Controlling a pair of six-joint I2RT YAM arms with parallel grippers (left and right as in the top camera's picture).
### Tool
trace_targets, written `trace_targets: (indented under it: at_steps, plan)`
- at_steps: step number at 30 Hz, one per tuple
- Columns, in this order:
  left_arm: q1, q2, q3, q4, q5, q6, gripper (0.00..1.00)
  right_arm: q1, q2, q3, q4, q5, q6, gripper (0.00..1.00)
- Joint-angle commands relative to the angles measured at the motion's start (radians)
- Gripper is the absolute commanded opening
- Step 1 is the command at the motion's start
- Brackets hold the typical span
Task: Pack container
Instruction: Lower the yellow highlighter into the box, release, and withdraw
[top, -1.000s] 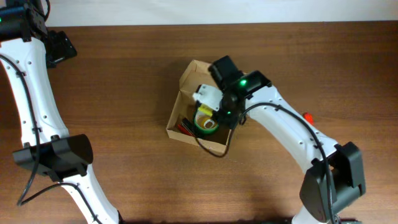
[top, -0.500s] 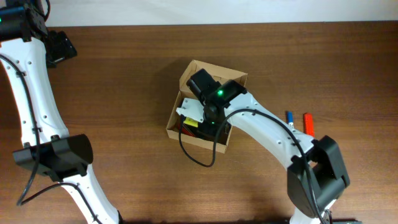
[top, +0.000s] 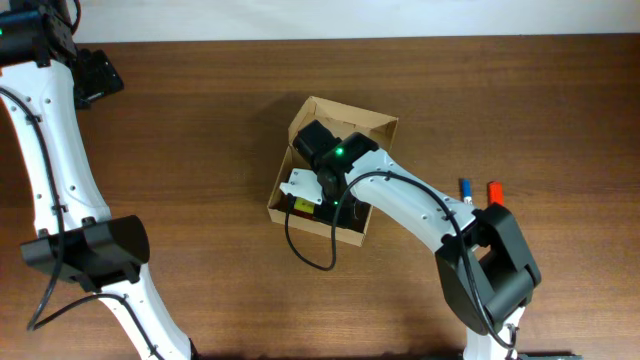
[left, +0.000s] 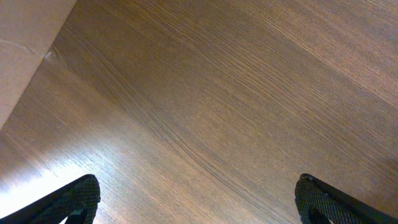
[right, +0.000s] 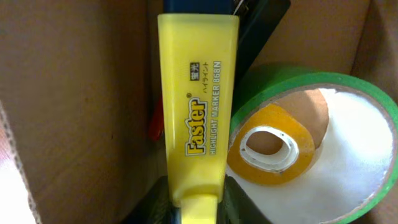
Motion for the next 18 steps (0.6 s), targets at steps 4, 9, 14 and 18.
trace_targets:
  at_steps: [4,9,14,18]
  plan:
    - [0.003,0.017,-0.003,-0.001,0.003,0.004,1.0,0.01,0.013,0.011,0.019,0.017,0.014,0.57]
    - [0.003,0.017,-0.003,-0.001,0.003,0.004,1.0,0.009,-0.003,0.016,0.08,0.095,0.086,0.62]
    - [0.003,0.017,-0.003,-0.001,0.003,0.004,1.0,0.004,-0.089,0.035,0.168,0.224,0.176,0.69]
    - [0.003,0.017,-0.003,0.0,0.003,0.004,1.0,-0.069,-0.165,0.117,0.168,0.27,0.316,0.41]
